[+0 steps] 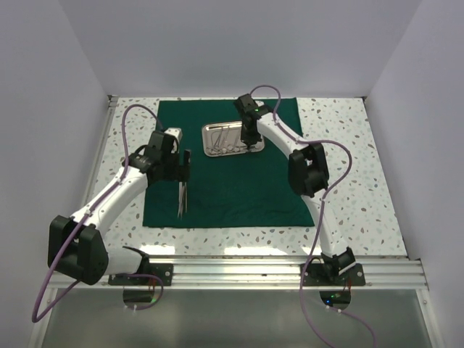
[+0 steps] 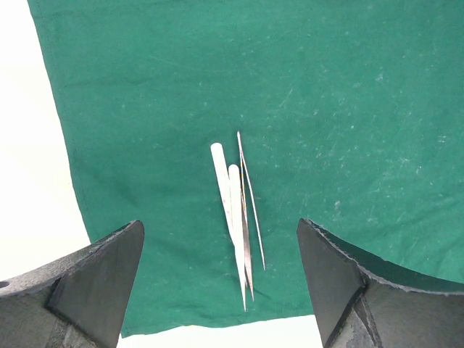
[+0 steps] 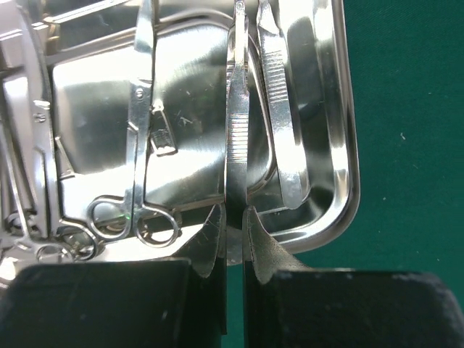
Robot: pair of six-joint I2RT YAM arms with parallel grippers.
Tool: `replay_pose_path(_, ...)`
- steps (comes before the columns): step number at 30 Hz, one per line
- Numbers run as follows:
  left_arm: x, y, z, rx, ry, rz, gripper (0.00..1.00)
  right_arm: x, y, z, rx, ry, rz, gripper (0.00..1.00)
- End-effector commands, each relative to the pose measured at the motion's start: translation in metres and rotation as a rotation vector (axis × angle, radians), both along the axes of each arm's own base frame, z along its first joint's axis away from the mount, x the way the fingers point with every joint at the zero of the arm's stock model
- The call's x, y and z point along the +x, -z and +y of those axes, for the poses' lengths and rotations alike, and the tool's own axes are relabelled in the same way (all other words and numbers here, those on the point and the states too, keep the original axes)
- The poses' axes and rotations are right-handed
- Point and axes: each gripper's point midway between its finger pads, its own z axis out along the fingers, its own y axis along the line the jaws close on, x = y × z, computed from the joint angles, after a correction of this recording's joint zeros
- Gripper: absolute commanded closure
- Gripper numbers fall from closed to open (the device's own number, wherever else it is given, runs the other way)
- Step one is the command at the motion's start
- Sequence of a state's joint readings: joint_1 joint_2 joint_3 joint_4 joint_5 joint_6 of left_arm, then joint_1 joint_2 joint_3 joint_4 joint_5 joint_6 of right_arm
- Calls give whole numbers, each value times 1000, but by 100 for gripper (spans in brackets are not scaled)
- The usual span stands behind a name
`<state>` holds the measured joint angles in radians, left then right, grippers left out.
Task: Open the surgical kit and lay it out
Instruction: Pick up the medical item from the container.
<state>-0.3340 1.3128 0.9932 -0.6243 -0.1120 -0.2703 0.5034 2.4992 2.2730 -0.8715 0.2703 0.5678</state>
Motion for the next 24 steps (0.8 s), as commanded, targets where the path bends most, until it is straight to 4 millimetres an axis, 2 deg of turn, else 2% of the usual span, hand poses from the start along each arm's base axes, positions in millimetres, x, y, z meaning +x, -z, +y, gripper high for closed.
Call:
replay_pose_path(1, 6, -13, -1, -24, -13, -34, 10, 12, -86, 4, 68, -8, -150, 100)
replay_pose_path(9, 9, -18, -1, -21, -8, -49, 9, 7, -110, 0, 80, -11, -180, 100)
replay_pose_path(20, 9, -23, -4, -52, -15, -78, 9, -14, -139, -6, 116, -24, -199, 100)
replay_pose_path(24, 9, -23, -8, -73, -9, -87, 9, -24, -158, -11, 124, -34, -215, 100)
